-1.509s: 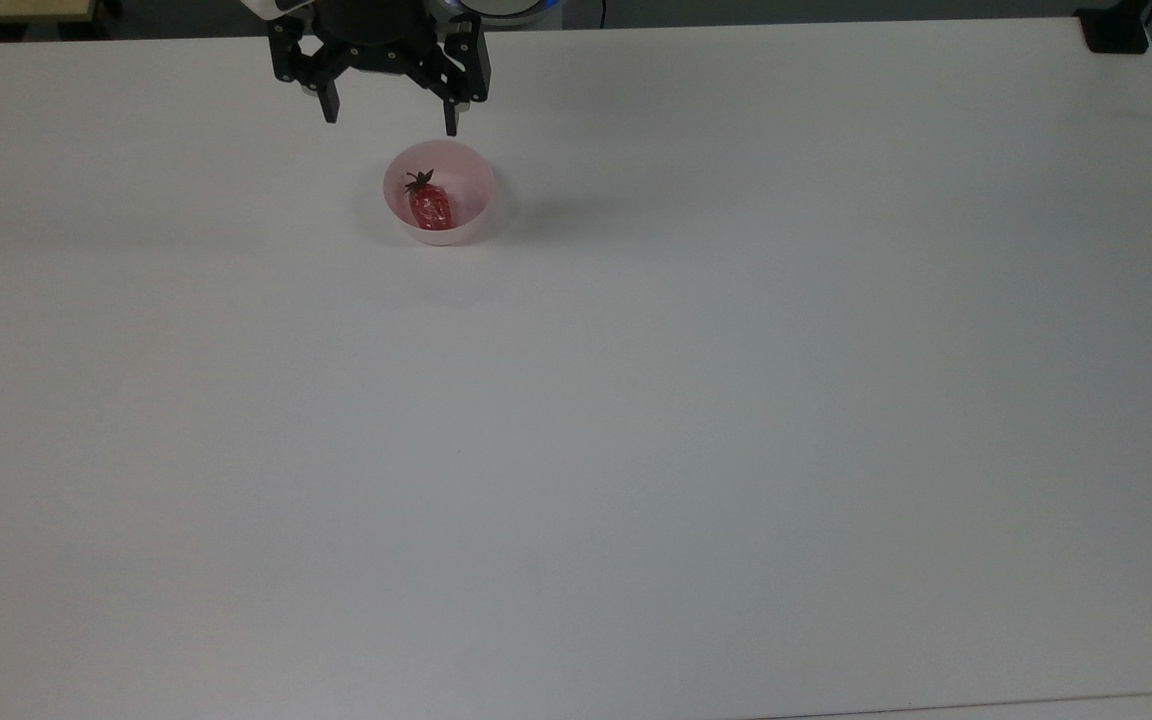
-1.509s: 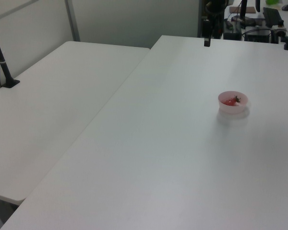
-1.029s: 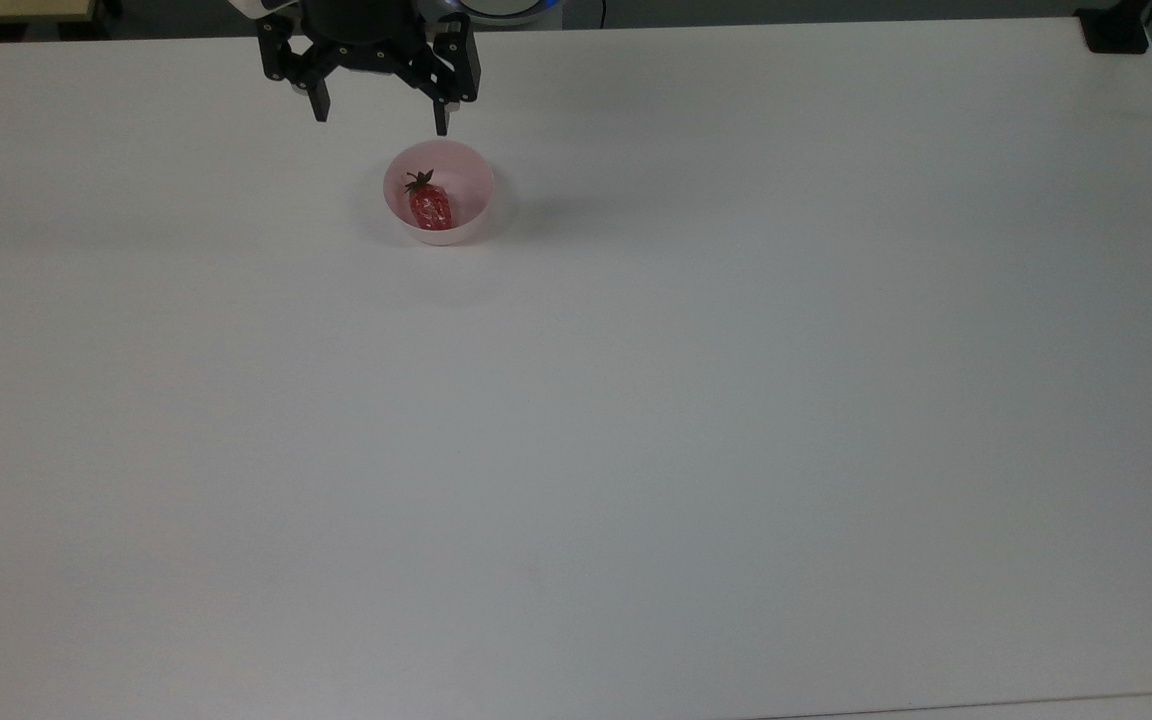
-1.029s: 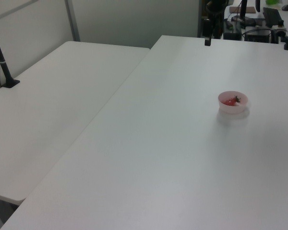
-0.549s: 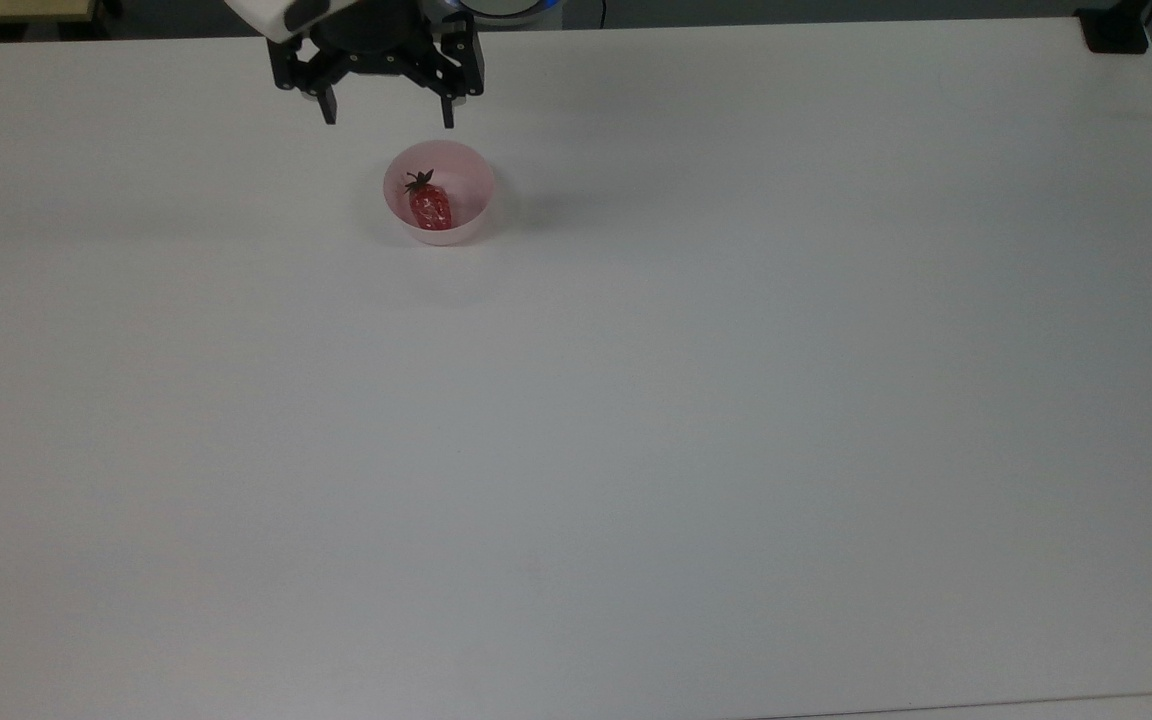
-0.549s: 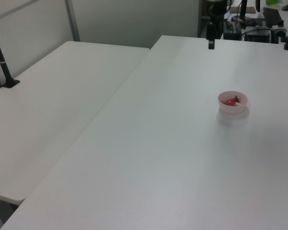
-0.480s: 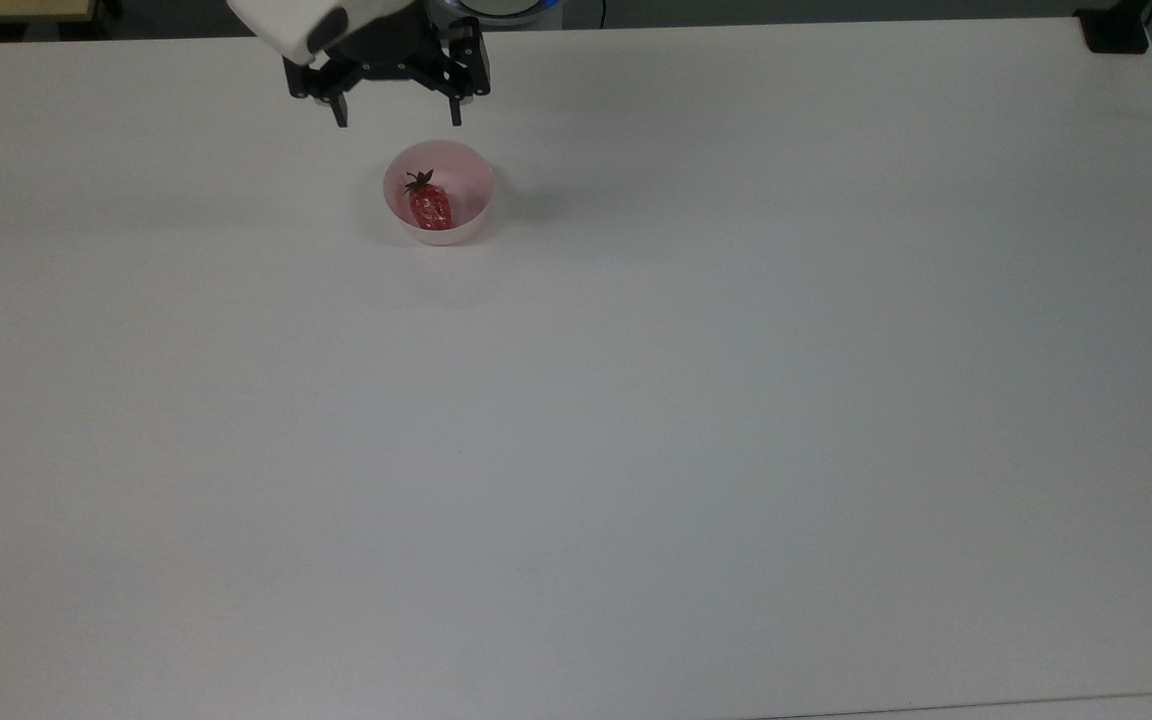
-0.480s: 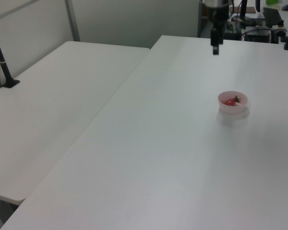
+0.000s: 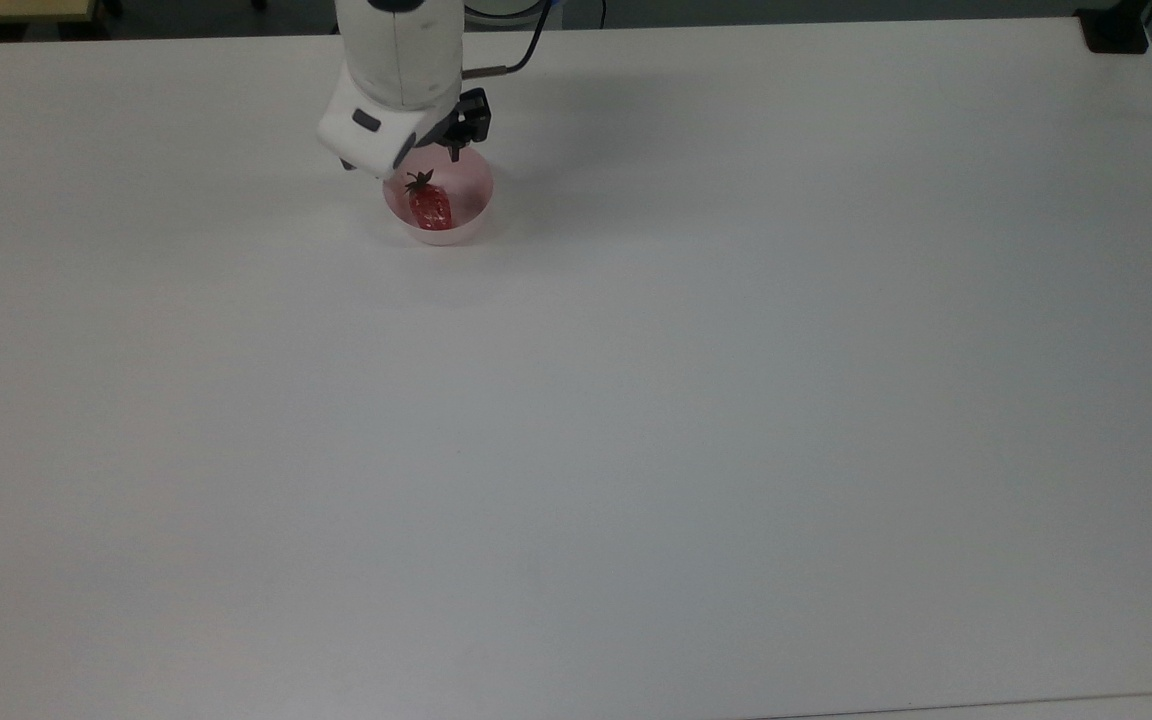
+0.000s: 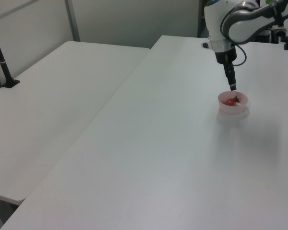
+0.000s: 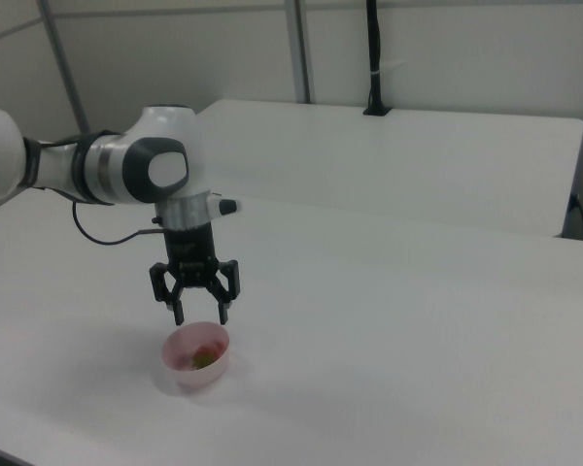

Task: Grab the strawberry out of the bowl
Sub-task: 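Lower the gripper into the pink bowl around the red strawberry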

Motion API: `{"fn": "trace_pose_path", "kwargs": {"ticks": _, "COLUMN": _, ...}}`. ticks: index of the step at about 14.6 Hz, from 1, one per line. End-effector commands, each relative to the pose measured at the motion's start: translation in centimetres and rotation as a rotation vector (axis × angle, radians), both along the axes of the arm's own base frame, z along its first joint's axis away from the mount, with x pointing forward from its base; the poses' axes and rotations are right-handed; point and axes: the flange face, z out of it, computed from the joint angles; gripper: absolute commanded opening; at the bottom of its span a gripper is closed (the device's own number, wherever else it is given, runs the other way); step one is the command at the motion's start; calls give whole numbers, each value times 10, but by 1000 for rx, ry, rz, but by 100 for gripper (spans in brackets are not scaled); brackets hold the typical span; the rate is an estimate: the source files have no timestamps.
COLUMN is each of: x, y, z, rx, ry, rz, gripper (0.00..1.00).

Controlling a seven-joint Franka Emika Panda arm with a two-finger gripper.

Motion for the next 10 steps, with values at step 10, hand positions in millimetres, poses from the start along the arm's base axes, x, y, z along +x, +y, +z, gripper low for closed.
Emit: {"fn": "trace_pose_path", "kwargs": {"ticks": 10, "x": -3, "y": 19, "z": -55, "rx": -8, "ry": 71, "rz": 369, "gripper": 74}}
